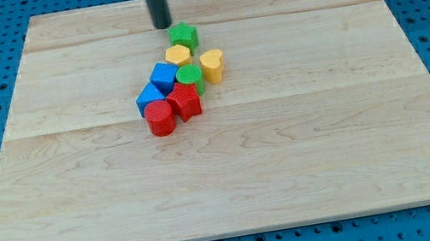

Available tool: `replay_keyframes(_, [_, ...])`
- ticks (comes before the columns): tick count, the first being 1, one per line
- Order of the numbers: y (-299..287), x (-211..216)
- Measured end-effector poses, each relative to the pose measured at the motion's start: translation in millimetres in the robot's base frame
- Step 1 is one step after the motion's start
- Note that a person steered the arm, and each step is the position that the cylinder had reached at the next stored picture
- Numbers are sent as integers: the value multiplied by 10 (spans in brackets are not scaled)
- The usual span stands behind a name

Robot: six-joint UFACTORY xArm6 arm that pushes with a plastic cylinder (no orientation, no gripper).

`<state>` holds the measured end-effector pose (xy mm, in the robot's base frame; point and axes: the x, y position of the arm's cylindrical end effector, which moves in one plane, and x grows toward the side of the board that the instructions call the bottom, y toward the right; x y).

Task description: Arrange the group of blocks to the centre of the board

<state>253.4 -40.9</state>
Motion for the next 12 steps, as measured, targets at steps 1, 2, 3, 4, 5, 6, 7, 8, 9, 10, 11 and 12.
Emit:
replay_keyframes(1, [443,-70])
replay_keyframes(2, [553,-107])
replay_keyframes(3, [553,-122])
replay_keyframes(4, [527,-83])
replay_keyframes(5, [397,40])
replay_keyframes(6, [135,315])
replay_keyframes(7, [-242,668])
replay_keyframes(8, [-359,812])
replay_keyframes(9, [-609,898])
replay_keyframes(10, [-786,1024])
replay_keyframes(11, [-786,1318])
replay_keyframes(12, [-811,1554])
